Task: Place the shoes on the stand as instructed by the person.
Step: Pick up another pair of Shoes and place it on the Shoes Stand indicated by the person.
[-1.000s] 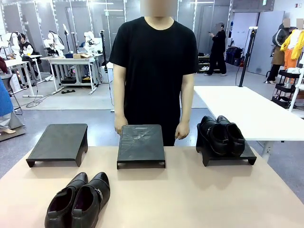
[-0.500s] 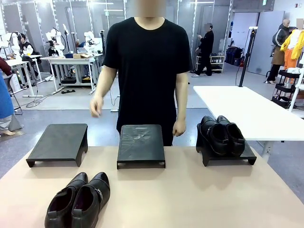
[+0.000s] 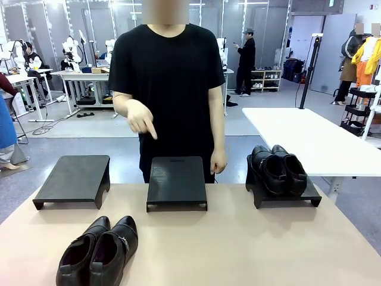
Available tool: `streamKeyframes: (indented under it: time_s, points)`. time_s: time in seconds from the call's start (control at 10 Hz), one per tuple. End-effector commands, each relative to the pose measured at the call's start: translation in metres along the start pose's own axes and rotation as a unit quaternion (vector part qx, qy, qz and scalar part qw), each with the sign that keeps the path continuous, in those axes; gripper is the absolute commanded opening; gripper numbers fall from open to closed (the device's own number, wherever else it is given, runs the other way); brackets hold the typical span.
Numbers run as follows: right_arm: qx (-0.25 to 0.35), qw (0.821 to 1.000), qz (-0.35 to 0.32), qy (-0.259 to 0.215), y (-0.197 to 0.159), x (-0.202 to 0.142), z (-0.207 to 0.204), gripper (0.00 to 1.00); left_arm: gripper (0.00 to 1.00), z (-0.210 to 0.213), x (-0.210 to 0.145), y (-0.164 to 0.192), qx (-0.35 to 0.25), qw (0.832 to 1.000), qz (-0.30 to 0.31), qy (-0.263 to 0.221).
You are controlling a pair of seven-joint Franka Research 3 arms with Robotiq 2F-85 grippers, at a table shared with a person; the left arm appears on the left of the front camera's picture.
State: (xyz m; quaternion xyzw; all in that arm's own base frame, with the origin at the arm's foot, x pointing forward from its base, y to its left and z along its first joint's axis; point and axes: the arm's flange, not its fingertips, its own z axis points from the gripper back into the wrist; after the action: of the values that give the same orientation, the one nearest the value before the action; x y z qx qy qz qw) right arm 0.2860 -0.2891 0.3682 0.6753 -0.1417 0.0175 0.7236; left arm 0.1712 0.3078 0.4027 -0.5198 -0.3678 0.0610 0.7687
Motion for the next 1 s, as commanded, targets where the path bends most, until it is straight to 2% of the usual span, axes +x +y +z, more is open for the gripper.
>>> streamKeyframes:
  time_s: [0.0,0.2,0.3,0.6,0.7,0.9]
  points:
    - [-0.007,1.000,0.000,0.003,0.003,-0.003,-0.002,1.00,1.00,0.002,0.004,0.001,-0.009,1.000,-0.010,-0.006]
    - [-0.007,1.000,0.000,0.003,0.003,-0.003,-0.002,1.00,1.00,0.000,0.000,0.000,0.000,1.000,0.000,0.000]
    - [-0.007,1.000,0.000,0.003,0.003,-0.003,-0.002,1.00,1.00,-0.007,0.011,-0.012,0.050,0.998,0.027,0.000]
    - [-0.007,1.000,0.000,0.003,0.003,-0.003,-0.002,1.00,1.00,-0.034,0.037,-0.074,0.059,0.997,-0.008,0.040]
    - [-0.007,1.000,0.000,0.003,0.003,-0.003,-0.002,1.00,1.00,-0.055,0.047,-0.104,0.081,0.995,-0.009,0.056]
    - [-0.007,1.000,0.000,0.003,0.003,-0.003,-0.002,1.00,1.00,-0.104,0.055,-0.159,0.139,0.982,-0.045,0.117]
